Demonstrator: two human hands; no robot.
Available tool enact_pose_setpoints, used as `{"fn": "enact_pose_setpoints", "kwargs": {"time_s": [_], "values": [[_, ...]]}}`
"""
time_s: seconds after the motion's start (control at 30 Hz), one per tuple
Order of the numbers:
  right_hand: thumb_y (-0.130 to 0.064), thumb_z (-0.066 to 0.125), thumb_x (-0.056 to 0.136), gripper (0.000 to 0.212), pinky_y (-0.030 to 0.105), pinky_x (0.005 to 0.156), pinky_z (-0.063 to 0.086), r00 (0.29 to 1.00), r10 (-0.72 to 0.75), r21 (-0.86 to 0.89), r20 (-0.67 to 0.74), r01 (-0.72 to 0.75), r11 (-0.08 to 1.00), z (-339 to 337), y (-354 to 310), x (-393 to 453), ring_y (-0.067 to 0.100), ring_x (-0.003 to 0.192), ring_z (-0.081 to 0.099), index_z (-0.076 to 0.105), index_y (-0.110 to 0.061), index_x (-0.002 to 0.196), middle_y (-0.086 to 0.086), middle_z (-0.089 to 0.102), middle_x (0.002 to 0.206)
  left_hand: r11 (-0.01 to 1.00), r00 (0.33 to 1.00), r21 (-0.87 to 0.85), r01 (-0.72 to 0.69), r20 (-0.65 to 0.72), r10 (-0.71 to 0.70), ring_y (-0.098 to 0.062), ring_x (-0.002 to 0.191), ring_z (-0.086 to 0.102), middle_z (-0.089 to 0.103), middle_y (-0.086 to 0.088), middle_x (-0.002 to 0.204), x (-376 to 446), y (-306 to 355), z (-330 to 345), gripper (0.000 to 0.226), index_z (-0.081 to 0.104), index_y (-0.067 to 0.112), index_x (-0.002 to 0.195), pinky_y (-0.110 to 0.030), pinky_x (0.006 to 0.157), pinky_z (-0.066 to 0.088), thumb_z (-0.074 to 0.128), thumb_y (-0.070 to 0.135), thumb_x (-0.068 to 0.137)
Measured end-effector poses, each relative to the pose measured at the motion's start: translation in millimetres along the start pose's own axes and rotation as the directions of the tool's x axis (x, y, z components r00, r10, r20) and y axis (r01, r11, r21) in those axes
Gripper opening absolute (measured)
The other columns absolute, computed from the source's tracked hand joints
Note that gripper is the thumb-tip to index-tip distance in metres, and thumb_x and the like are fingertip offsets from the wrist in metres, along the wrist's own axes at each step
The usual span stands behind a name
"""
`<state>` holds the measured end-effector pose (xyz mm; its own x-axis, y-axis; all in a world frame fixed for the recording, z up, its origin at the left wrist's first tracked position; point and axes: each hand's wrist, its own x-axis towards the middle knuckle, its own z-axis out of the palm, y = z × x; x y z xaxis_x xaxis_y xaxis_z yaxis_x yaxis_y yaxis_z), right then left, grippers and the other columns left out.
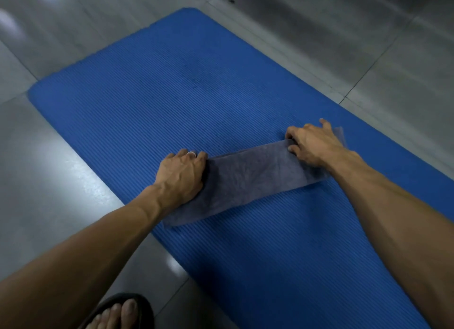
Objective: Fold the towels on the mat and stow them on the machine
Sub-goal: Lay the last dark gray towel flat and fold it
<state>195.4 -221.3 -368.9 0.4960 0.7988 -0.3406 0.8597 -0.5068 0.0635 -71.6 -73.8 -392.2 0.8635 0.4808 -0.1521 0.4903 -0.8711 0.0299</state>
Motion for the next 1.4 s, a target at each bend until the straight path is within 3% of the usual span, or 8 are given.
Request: {"fn": "enact_pose_setpoints", "kwargs": {"time_s": [0.17, 0.27, 0.43, 0.7, 0.9, 1.13, 1.27, 1.4], "values": [[-0.030, 0.049, 0.098, 0.014, 0.054, 0.115, 0.011, 1.000, -0.005, 0.021, -0.028, 0.006, 1.000, 13, 5, 6, 0.021, 0.106, 0.055, 0.052, -0.025, 0.111, -0.001, 0.064, 0.098, 0.999, 0.992, -0.049, -0.007, -0.124, 0.001, -0.026, 0.099, 0.053, 0.057, -0.007, 0.109, 7, 6, 3, 0.036, 0.055, 0.013, 0.115, -0.039, 0.085, 0.041, 0.037, 0.030, 0.091], [-0.034, 0.048, 0.098, 0.020, 0.054, 0.117, 0.011, 1.000, -0.014, 0.028, 0.027, 0.014, 1.000, 11, 6, 10, 0.020, 0.110, 0.053, 0.051, -0.025, 0.116, -0.002, 0.063, 0.101, 0.940, 0.933, -0.133, -0.314, -0.224, 0.281, -0.031, 0.126, 0.048, 0.055, -0.005, 0.130, 10, 33, 2, 0.049, 0.051, 0.016, 0.132, -0.046, 0.102, 0.039, 0.032, 0.039, 0.093], [-0.038, 0.039, 0.101, 0.034, 0.067, 0.111, -0.005, 0.985, 0.117, -0.266, -0.125, -0.147, 0.953, 13, -9, 4, 0.026, 0.124, 0.045, 0.048, -0.016, 0.125, 0.006, 0.057, 0.119, 0.917, 0.912, -0.054, -0.396, 0.090, 0.400, -0.021, 0.148, -0.016, -0.005, 0.003, 0.162, 8, 43, 33, 0.069, -0.004, 0.026, 0.154, -0.053, 0.117, -0.010, 0.008, 0.063, 0.097], [-0.049, 0.011, 0.098, 0.064, 0.044, 0.121, 0.004, 0.955, -0.269, 0.026, -0.122, 0.274, 0.961, 67, -41, -31, 0.016, 0.150, 0.008, 0.017, -0.021, 0.155, 0.000, 0.010, 0.162, 0.939, 0.940, -0.056, -0.340, 0.003, 0.340, -0.026, 0.149, 0.001, 0.010, -0.014, 0.160, 11, 38, 44, 0.094, 0.015, 0.001, 0.151, -0.046, 0.119, 0.006, 0.014, 0.072, 0.091], [-0.065, -0.015, 0.088, 0.074, 0.050, 0.117, -0.015, 0.994, 0.104, -0.086, -0.030, -0.106, 0.991, 59, 82, -28, 0.016, 0.147, -0.019, -0.010, -0.031, 0.153, -0.004, -0.014, 0.162, 0.943, 0.945, -0.049, -0.328, 0.004, 0.328, -0.027, 0.149, 0.005, 0.013, -0.014, 0.159, 9, 41, 42, 0.093, 0.018, 0.001, 0.151, -0.044, 0.118, 0.006, 0.019, 0.072, 0.091], [-0.053, 0.011, 0.097, 0.066, 0.049, 0.121, 0.002, 0.980, -0.161, 0.060, -0.116, 0.168, 0.984, 71, -34, -52, 0.017, 0.150, -0.002, 0.010, -0.021, 0.155, 0.003, 0.006, 0.164, 0.941, 0.943, -0.068, -0.330, 0.022, 0.332, -0.025, 0.149, -0.003, 0.004, -0.014, 0.161, 11, 40, 44, 0.092, 0.005, 0.004, 0.152, -0.043, 0.119, -0.002, 0.015, 0.073, 0.091], [-0.064, -0.003, 0.092, 0.072, 0.046, 0.119, -0.012, 0.994, 0.106, 0.015, 0.015, -0.106, 0.994, 67, -6, -53, 0.011, 0.147, -0.019, -0.012, -0.026, 0.154, -0.007, -0.016, 0.161, 0.928, 0.925, 0.004, -0.372, 0.084, 0.371, -0.027, 0.147, -0.018, -0.015, -0.014, 0.159, 0, 16, 38, 0.089, -0.010, 0.008, 0.152, -0.045, 0.119, -0.011, 0.001, 0.071, 0.090], [-0.041, 0.011, 0.102, 0.062, 0.049, 0.120, -0.004, 0.962, 0.266, -0.001, 0.070, -0.266, 0.964, 50, -41, -54, 0.023, 0.150, -0.010, -0.003, -0.013, 0.155, 0.005, -0.012, 0.163, 0.988, 0.988, -0.044, -0.149, 0.037, 0.151, -0.030, 0.148, 0.015, 0.019, -0.017, 0.158, -18, -34, 32, 0.098, 0.013, 0.003, 0.152, -0.046, 0.120, 0.012, 0.008, 0.075, 0.087]]}}
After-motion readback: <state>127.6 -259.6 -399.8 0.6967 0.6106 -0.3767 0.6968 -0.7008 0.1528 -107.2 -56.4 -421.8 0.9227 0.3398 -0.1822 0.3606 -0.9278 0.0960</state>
